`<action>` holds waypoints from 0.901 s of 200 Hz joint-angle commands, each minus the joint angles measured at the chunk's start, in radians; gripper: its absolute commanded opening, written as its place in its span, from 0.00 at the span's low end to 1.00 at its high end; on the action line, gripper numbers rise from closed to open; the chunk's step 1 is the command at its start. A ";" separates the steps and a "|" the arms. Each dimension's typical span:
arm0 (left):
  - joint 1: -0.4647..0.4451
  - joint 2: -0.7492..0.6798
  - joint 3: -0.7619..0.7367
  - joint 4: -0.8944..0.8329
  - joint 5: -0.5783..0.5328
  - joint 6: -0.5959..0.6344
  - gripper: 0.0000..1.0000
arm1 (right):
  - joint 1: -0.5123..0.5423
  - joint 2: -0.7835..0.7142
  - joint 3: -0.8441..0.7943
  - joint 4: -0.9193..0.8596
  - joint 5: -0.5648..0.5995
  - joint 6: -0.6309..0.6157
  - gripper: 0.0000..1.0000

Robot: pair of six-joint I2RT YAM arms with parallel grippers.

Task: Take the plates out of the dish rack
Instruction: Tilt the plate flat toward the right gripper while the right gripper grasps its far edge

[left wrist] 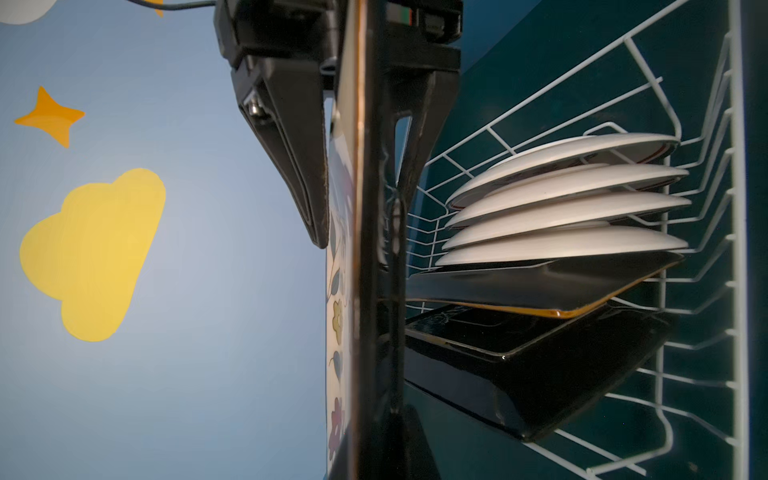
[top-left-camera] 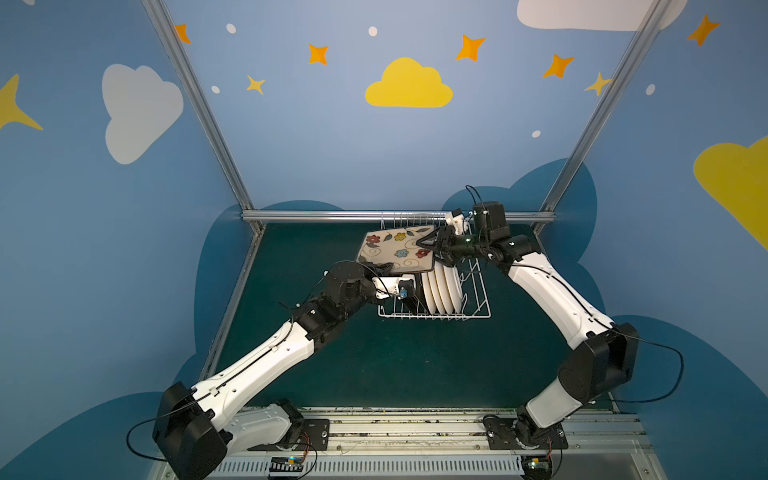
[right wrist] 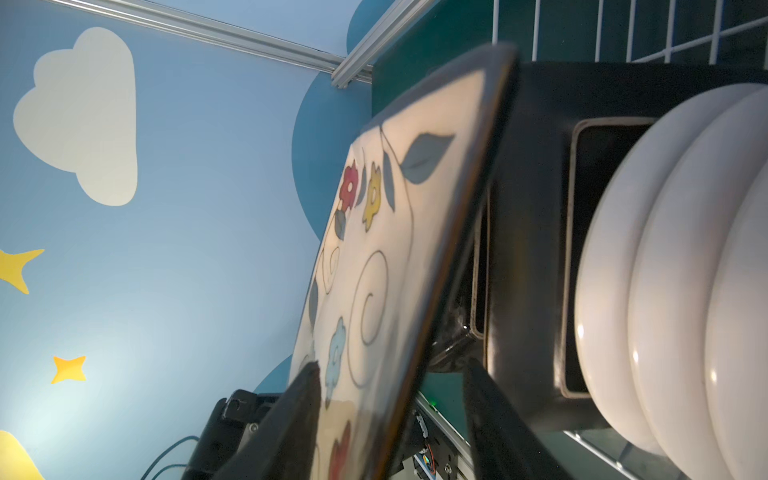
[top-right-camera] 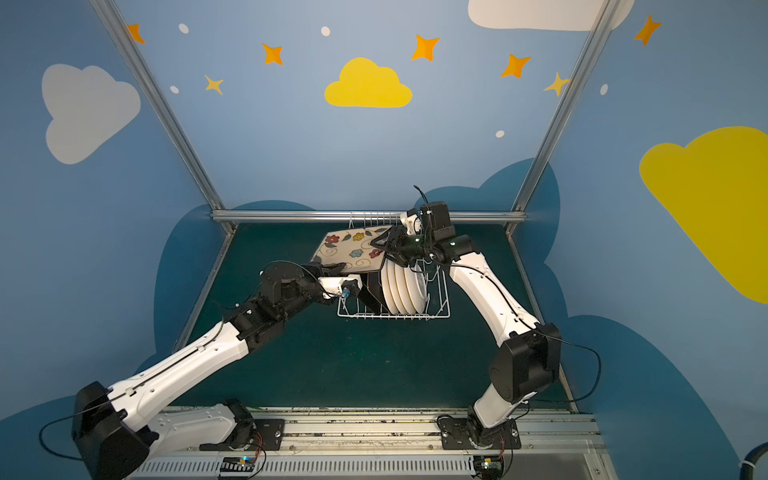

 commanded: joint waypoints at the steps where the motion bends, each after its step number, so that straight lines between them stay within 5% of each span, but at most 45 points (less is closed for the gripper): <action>1: -0.003 -0.057 0.035 0.229 -0.014 0.015 0.03 | 0.010 0.022 0.027 0.011 -0.023 0.014 0.47; 102: -0.004 -0.057 0.021 0.239 -0.041 0.011 0.15 | 0.019 0.030 0.023 0.053 -0.062 0.040 0.00; 139: -0.004 -0.050 0.017 0.233 -0.048 0.009 0.19 | 0.015 0.014 -0.011 0.151 -0.092 0.100 0.00; 147: -0.004 -0.050 0.015 0.233 -0.051 0.007 0.26 | 0.014 0.011 -0.012 0.160 -0.096 0.108 0.00; 165: -0.004 -0.050 0.008 0.247 -0.068 -0.013 0.59 | 0.009 0.004 -0.021 0.205 -0.105 0.137 0.00; 180: -0.004 -0.050 -0.003 0.259 -0.088 -0.020 0.72 | 0.002 0.002 -0.023 0.248 -0.116 0.182 0.00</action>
